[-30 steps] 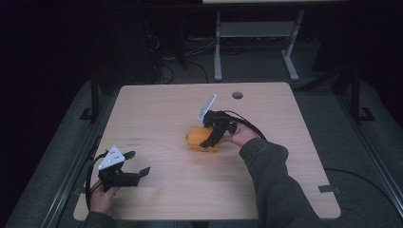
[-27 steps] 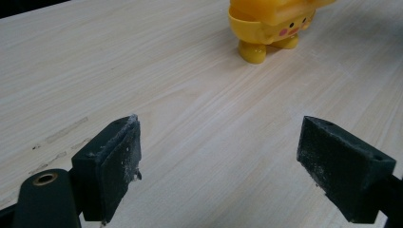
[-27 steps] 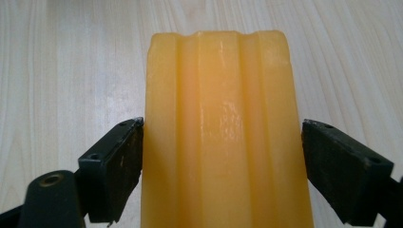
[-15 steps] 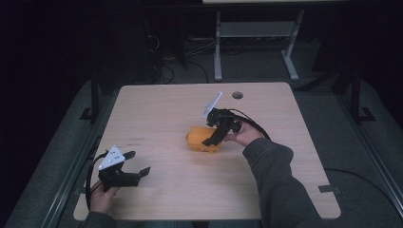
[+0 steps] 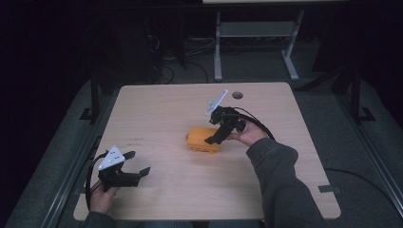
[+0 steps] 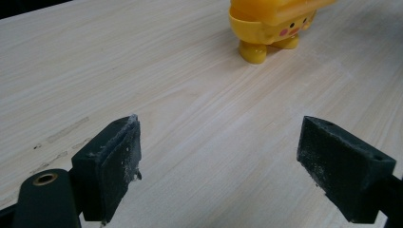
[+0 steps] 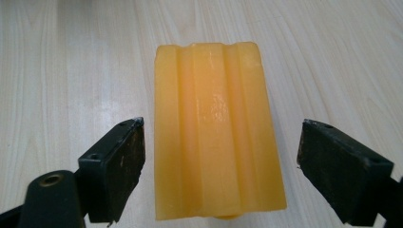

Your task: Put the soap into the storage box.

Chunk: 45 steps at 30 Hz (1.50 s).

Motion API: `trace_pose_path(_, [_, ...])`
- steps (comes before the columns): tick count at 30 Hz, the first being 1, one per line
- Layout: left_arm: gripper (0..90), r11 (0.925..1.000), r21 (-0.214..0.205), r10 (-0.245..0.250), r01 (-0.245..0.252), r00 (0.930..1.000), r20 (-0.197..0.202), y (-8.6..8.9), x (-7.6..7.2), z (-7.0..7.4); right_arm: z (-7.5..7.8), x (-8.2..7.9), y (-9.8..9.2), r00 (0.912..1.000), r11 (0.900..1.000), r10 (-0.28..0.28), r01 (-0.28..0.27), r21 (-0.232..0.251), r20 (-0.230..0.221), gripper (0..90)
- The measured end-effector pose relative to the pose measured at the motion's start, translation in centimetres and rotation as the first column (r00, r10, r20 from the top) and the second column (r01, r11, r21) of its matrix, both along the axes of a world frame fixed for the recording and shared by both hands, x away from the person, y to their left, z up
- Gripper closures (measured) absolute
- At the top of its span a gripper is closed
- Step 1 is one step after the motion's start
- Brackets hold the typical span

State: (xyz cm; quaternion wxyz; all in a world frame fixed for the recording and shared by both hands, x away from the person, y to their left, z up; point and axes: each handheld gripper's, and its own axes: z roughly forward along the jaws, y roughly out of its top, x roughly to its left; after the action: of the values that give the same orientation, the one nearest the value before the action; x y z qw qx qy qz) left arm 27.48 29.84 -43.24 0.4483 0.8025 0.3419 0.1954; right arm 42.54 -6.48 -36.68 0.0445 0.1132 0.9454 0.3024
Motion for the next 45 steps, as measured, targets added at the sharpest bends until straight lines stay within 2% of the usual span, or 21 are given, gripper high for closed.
trace_pose_path(21, [14.1,0.9999,0.012,-0.003,0.003,1.0,-0.002,-0.1,0.0,0.0,0.5,-1.1,-2.8,0.9983,0.9981,-0.057,0.057,0.022,0.006,16.2])
trace_pose_path(33, [14.1,0.9999,0.013,-0.005,0.005,1.0,-0.002,-0.1,0.0,0.0,1.0,-1.7,-4.1,0.9972,0.9972,-0.074,0.074,0.004,0.013,16.3])
trace_pose_path(41, [14.1,0.9999,0.01,-0.004,0.004,1.0,-0.003,-0.2,0.0,0.0,0.4,-2.2,-5.4,0.9952,0.9951,-0.098,0.098,0.012,0.002,16.4])
trace_pose_path(43, [14.1,0.9999,0.012,-0.005,0.005,1.0,-0.005,-0.2,0.0,0.0,0.3,-2.3,-5.5,0.9947,0.9947,-0.103,0.103,0.001,-0.011,16.4])
trace_pose_path(45, [14.1,0.9999,0.011,-0.004,0.004,1.0,-0.004,-0.2,0.0,0.0,0.3,-2.5,-5.7,0.9946,0.9946,-0.104,0.104,-0.003,0.001,16.5])
